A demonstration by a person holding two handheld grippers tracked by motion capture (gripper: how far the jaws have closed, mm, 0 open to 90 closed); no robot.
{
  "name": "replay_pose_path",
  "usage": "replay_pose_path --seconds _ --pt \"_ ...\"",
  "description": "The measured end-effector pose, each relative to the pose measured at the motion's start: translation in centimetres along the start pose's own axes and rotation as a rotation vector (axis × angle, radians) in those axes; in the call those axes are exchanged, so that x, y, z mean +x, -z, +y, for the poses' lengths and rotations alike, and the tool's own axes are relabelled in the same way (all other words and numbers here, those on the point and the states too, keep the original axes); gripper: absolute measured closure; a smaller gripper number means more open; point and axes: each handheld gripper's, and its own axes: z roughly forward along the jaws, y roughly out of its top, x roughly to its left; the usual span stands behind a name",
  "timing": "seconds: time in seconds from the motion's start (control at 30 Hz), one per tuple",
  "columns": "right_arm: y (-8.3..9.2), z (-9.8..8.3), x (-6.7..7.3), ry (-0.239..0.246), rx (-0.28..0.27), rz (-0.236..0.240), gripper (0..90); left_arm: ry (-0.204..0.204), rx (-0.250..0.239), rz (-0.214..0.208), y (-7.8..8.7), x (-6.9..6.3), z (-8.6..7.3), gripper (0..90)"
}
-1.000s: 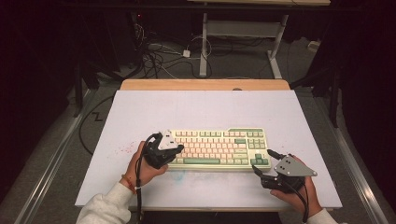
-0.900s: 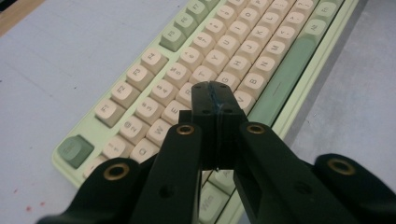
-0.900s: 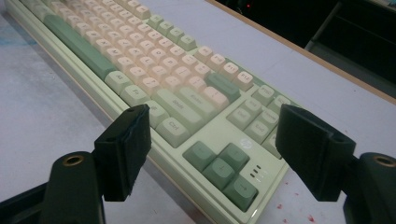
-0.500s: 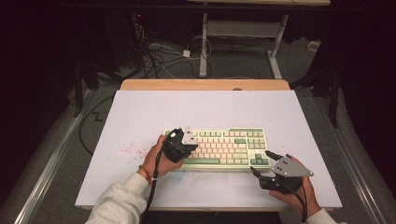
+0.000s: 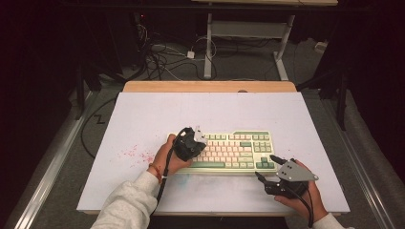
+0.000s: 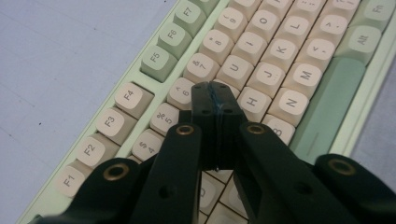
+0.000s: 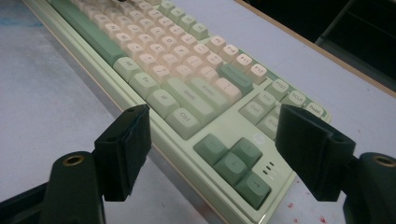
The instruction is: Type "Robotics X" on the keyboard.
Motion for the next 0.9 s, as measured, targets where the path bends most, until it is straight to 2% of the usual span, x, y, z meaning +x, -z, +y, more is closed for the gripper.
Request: replay_pose_path --seconds 0.33,0.4,0.47,0.9 --pt "-0.1 -0.1 0.0 0.004 0.008 0.006 27.3 -0.007 0.016 0.011 -0.6 0.1 0.4 87.3" --pt "-0.1 -0.1 0.1 0.006 0.009 0.009 27.3 -0.015 0.038 0.002 -0.8 0.0 0.4 87.4" --pt "-0.2 -0.1 0.1 0.012 0.013 0.011 27.3 -0.019 0.041 0.007 -0.9 0.0 0.5 87.5" --pt "-0.1 -0.1 0.0 0.010 0.011 0.009 27.3 -0.011 -0.022 0.027 0.6 0.3 0.1 82.8"
